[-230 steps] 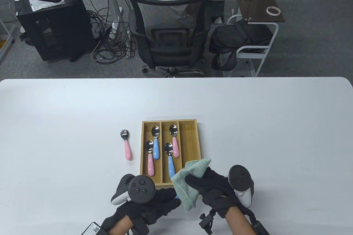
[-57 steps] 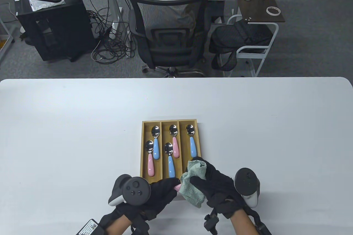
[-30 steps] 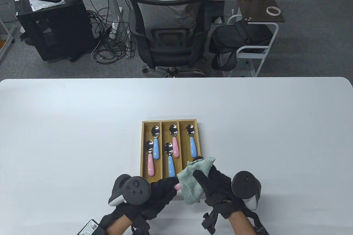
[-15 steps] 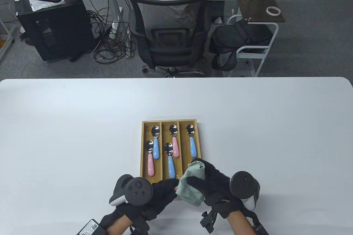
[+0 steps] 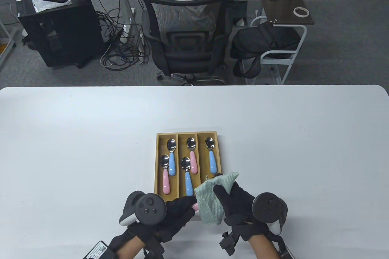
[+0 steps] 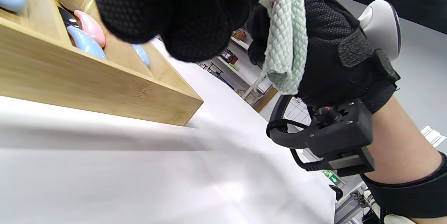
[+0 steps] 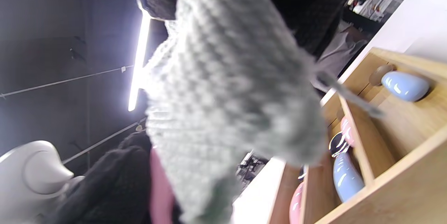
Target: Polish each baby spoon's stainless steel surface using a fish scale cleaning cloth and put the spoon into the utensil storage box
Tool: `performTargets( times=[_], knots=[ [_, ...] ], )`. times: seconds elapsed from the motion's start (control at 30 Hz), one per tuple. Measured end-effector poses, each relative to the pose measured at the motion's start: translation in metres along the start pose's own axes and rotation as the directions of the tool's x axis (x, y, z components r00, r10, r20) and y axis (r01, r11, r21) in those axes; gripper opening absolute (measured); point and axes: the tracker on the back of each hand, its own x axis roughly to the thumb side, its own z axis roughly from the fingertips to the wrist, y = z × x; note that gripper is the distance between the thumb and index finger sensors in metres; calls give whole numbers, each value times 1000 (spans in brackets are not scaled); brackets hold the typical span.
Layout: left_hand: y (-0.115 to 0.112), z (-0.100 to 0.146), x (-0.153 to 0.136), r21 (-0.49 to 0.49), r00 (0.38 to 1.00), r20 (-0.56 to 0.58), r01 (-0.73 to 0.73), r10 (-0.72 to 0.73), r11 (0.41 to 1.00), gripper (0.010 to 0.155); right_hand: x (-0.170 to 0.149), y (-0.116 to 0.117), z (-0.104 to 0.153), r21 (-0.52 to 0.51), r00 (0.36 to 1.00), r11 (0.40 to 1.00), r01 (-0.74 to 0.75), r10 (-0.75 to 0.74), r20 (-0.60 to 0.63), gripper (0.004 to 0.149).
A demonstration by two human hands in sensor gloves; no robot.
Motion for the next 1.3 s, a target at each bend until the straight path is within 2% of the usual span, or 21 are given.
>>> performTargets(
  times=[0.07, 0.13, 0.17, 0.37, 0.5, 0.57, 0.67, 0.73, 0.87, 0.93, 0.97, 1.03, 1.1, 1.2, 1.3],
  knots=[
    [-1, -1, -1, -1, 1000, -4, -20, 20, 1000, 56, -1, 0, -2, 47, 994, 993, 108, -108, -15, 51],
    [-1, -1, -5, -3, 997, -8, -80, 80, 997, 55, -2, 2, -6, 79, 964, 961, 263, -260, -56, 54],
    [-1, -2, -7, -9, 995, -11, -96, 96, 995, 55, -2, 2, -7, 89, 964, 960, 264, -259, -62, 55],
    [-6, -6, -12, -39, 993, -28, -113, 112, 993, 55, -11, 7, -10, 60, 984, 986, 155, -149, -99, 65],
    [-7, -11, -14, -135, 990, -20, -140, 139, 981, 55, -12, 9, -12, 52, 993, 997, 57, -51, -108, 62],
    [-7, -12, -13, -153, 992, -30, -128, 124, 980, 55, -11, 9, -12, 46, 996, 999, -3, 7, -89, 61],
    [-8, -16, -9, -183, 990, -28, -138, 135, 973, 55, -12, 6, -13, 51, 997, 999, -8, 11, -70, 60],
    [-10, -21, -5, -180, 986, -32, -166, 163, 970, 55, -12, 0, -14, 27, 999, 1000, -7, 8, -49, 59],
    [-12, -25, 3, -145, 985, -43, -170, 165, 975, 56, -17, -21, -14, -106, 997, 994, -24, 16, -71, 56],
    [-14, -24, -1, -179, 978, -76, -206, 195, 962, 56, -26, -41, -12, -233, 990, 972, 12, -44, -132, 53],
    [-14, -25, -4, -174, 971, -90, -232, 219, 957, 57, -29, -47, -11, -257, 985, 966, 44, -84, -148, 53],
    [-11, -28, -10, -105, 937, -148, -334, 317, 937, 57, -40, -63, -6, -326, 953, 931, 165, -235, -189, 53],
    [-3, -35, -14, -25, 911, -221, -363, 349, 931, 57, -50, -73, -2, -394, 903, 880, 265, -370, -220, 53],
    [9, -56, -16, 12, 899, -337, -293, 280, 956, 58, -56, -77, -2, -414, 876, 858, 304, -423, -231, 53],
    [14, -80, -17, 10, 837, -528, -162, 143, 987, 59, -52, -73, -4, -386, 901, 883, 266, -371, -227, 53]
  ],
)
